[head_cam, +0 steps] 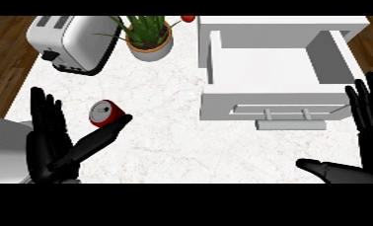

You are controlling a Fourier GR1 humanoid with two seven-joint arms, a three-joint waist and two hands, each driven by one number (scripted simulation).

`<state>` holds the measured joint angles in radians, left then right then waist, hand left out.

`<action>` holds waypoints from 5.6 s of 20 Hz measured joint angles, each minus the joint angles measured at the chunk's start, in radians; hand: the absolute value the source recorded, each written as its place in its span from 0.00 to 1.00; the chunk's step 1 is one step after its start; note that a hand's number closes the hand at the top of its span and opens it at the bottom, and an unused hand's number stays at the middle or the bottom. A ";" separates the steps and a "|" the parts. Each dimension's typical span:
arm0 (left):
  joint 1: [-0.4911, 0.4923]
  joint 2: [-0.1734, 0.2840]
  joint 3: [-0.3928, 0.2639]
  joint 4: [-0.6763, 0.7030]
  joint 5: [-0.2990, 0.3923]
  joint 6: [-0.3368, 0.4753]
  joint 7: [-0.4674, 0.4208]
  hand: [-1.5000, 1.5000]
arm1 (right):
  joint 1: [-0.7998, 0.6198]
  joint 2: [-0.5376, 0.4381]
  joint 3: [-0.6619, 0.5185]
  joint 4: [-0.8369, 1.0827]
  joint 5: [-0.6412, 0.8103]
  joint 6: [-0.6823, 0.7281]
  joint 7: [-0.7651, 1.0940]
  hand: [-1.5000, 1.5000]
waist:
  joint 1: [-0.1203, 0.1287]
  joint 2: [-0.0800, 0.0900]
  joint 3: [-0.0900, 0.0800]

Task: Pick up the can, place it into the drawer and close the drawer

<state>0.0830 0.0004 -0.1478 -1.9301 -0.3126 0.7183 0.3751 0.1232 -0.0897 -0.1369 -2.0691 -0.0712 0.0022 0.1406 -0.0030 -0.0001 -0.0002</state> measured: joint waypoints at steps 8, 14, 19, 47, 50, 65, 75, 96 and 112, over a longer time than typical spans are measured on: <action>0.028 0.000 -0.035 0.178 0.122 0.083 -0.183 0.00 | 0.028 -0.004 -0.030 -0.057 -0.018 0.020 0.020 0.00 | 0.000 0.000 0.000; 0.000 0.000 0.003 0.346 0.262 0.117 -0.361 0.00 | 0.027 -0.014 -0.063 -0.089 -0.037 0.033 0.051 0.00 | 0.000 0.000 -0.001; -0.020 0.000 0.024 0.493 0.415 0.120 -0.539 0.00 | 0.045 -0.015 -0.089 -0.100 -0.061 0.058 0.050 0.00 | -0.001 0.000 -0.001; -0.297 0.046 0.326 1.195 0.722 -0.186 -1.015 0.00 | 0.024 0.000 -0.152 -0.178 -0.063 0.102 0.143 0.00 | -0.003 0.001 0.000; -0.346 0.072 0.335 1.252 0.723 -0.234 -1.014 0.00 | 0.006 -0.010 -0.164 -0.175 -0.068 0.100 0.159 0.00 | -0.003 0.001 0.000; -0.536 0.088 0.366 1.470 0.723 -0.411 -1.110 1.00 | -0.017 -0.019 -0.199 -0.170 -0.079 0.113 0.163 0.00 | -0.006 0.002 0.000; -0.655 0.101 0.250 1.535 0.632 -0.641 -1.062 1.00 | -0.032 0.009 -0.155 -0.167 -0.017 0.094 0.138 0.00 | -0.017 0.005 -0.001; -0.873 0.025 0.066 1.002 0.546 -0.514 -0.463 1.00 | -0.061 -0.029 -0.207 -0.163 -0.025 0.087 0.180 0.00 | 0.007 -0.005 0.001; -1.307 0.001 0.050 1.094 0.520 -0.345 -0.184 1.00 | -0.071 -0.011 -0.176 -0.186 0.003 0.071 0.190 0.00 | -0.019 0.002 0.001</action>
<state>-1.2243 0.0012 -0.0975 -0.8365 0.2079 0.3732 0.1913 0.0524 -0.1010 -0.3125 -2.2547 -0.0681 0.0735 0.3309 -0.0215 0.0023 0.0006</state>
